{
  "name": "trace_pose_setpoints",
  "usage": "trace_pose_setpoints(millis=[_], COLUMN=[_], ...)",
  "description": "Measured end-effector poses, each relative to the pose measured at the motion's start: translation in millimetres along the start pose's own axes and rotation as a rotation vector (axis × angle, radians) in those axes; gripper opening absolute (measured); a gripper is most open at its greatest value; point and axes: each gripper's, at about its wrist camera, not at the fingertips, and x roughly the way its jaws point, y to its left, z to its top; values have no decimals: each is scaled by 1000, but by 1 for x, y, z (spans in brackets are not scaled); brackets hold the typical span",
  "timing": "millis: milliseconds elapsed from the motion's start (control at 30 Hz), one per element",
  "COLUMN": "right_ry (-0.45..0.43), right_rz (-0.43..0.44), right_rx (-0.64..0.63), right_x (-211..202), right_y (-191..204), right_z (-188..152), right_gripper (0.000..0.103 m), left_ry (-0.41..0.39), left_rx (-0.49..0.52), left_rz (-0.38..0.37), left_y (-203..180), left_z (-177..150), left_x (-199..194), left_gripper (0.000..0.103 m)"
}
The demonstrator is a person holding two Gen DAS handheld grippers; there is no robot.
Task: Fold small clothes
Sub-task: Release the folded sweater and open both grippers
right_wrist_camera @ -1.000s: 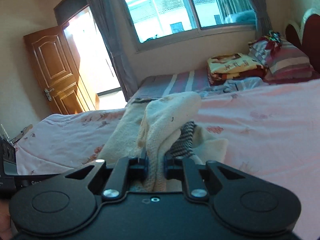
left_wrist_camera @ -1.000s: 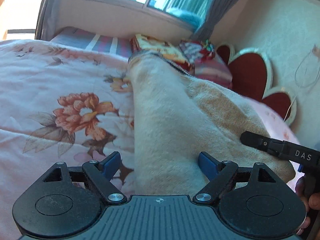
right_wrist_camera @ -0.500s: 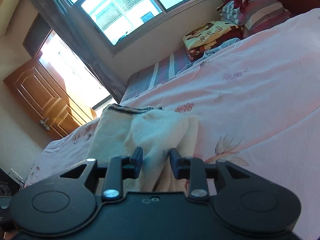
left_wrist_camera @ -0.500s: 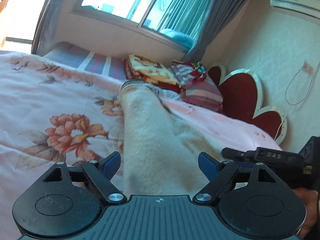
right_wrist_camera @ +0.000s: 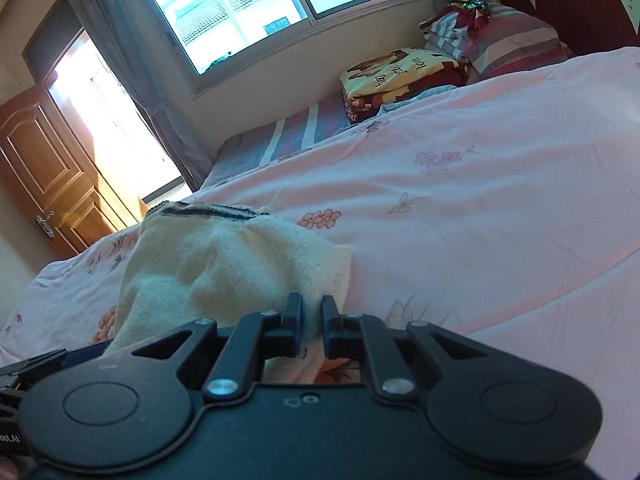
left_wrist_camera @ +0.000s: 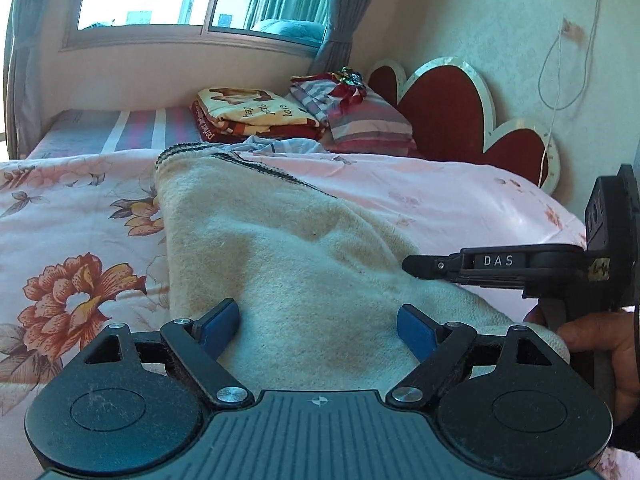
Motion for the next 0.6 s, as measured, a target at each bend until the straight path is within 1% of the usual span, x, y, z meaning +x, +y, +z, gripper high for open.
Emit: trace_pose_setpoints(millis=[67,100,133,167,233,333,433,500,600], right_ry=[-8,-28,-46,-62,-78,-76,-58,-67,-68], right_rz=[4,16,34,59,115,171,178,172,155], right_rx=[8,1,-6,-12,-32,-84,-170,-228,-318], right_x=[-11,-22,-33,-48,-71,-98,-117,-127,-127], right_y=[3,5,7,11,18,30,42,50,59], right_z=[3,6,6,5,-1,-20,-43,-54,-64], right_gripper=[18,22,22,22,21,20,20,20,19], left_ry=[-14,-50,-88,-113,-147,-151,-145,-135,-97], left_rx=[-5,-26,-50,-70,-79,-54,-3,18,50], left_rz=[5,-10,-26,-25,-31,-49,-35,-17,9], left_y=[-1,3,6,8,5,-9,-26,-32,-34], left_z=[2,3,2,0,-8,-21,-34,-40,-50], left_x=[-9,-22,-34,-44,-63,-81,-90,-94,-91], left_gripper=[84,84,84,84,84,84,84,84,84])
